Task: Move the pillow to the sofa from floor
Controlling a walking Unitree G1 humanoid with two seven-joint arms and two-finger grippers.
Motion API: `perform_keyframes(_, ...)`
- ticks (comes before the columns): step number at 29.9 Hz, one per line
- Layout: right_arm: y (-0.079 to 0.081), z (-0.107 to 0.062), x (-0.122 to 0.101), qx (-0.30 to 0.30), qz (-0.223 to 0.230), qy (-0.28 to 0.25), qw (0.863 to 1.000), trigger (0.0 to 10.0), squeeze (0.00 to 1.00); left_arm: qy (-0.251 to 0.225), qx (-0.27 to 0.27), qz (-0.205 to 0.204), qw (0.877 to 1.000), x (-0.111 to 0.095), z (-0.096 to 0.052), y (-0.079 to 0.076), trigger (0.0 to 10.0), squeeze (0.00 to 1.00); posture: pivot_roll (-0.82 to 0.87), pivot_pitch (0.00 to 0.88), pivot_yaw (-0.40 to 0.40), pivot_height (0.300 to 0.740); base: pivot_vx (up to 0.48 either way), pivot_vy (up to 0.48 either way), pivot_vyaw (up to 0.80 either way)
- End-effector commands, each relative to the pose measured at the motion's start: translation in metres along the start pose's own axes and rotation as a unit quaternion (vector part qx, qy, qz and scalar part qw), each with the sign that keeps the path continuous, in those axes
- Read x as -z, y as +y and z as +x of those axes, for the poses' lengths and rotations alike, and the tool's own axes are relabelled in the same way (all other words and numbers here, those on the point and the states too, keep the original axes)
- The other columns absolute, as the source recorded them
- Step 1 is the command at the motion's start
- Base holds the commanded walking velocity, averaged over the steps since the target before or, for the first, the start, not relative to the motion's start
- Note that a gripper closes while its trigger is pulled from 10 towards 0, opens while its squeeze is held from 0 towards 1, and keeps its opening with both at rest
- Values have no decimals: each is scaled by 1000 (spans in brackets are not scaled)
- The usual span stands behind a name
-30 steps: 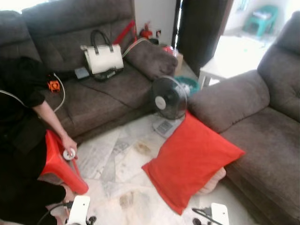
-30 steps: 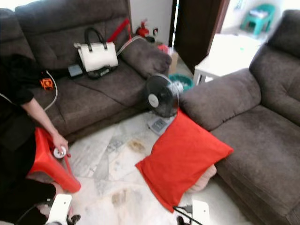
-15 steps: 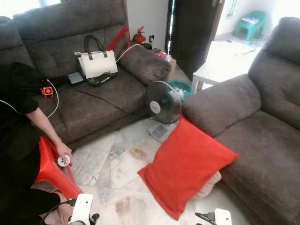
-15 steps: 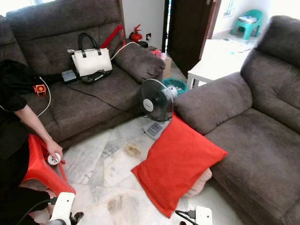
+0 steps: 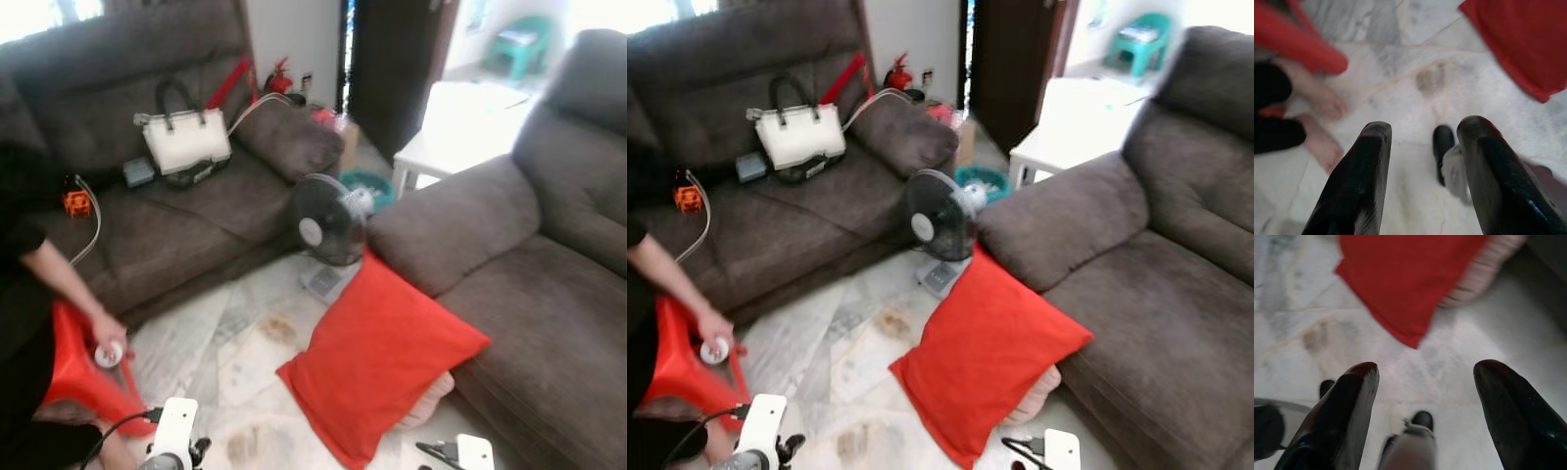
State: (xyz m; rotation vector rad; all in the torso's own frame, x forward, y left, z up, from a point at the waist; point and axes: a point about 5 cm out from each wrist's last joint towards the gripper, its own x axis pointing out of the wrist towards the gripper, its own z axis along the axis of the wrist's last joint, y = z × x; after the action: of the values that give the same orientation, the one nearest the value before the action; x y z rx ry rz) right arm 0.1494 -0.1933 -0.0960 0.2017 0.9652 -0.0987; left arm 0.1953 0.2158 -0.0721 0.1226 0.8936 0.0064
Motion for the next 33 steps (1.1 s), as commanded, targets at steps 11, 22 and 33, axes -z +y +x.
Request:
perform_keyframes(11,2,0,3,-4,-1,3,1000,10000,0,7,-1,21,1000,3,-1,4,10000,0,68,0,-1,740,0,-132,0)
perform_keyframes(22,2,0,3,-5,-1,3,1000,10000,0,8,5,21,1000,3,-1,4,10000,0,70,0,-1,740,0,-301,0)
perform_keyframes(33,2,0,3,-4,1,3,1000,10000,0,9,5,20,1000,3,-1,4,10000,0,69,0,0,740,0,-309,0)
